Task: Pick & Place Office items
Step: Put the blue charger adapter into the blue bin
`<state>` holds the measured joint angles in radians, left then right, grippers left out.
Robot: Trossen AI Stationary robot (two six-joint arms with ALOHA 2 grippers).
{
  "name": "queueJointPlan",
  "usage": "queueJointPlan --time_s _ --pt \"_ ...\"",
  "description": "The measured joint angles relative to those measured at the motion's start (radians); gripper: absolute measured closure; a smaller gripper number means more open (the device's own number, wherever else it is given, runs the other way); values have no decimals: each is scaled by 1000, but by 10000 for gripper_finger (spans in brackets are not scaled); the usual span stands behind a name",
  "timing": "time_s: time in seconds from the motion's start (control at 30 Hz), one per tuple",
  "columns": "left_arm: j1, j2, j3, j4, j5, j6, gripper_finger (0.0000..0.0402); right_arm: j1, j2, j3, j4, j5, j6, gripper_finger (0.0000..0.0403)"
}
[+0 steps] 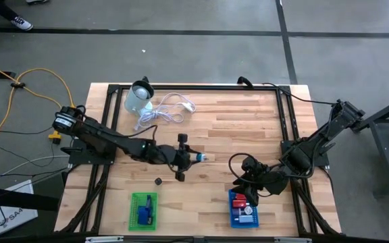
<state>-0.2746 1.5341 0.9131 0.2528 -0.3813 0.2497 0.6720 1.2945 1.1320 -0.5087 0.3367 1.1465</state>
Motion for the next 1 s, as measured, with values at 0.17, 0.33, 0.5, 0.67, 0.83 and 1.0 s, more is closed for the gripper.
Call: queueJointPlan --time_s 0.17,0.33,0.5,0.67,0.83,1.0 --pt "-56 0 0 86 -50 -71 269 0 0 0 0 0 0 250" --pt "-108 47 0 196 -161 -64 268 0 0 0 0 0 0 250" --pt "-131 119 0 314 -177 -68 268 0 0 0 1 0 0 250" --pt "-149 164 0 352 -262 -98 268 0 0 0 1 0 0 250" --pt "-158 188 0 367 -288 -124 268 0 0 0 2 0 0 250" --pt "-161 220 4 410 -289 -151 268 0 0 0 5 0 0 250"
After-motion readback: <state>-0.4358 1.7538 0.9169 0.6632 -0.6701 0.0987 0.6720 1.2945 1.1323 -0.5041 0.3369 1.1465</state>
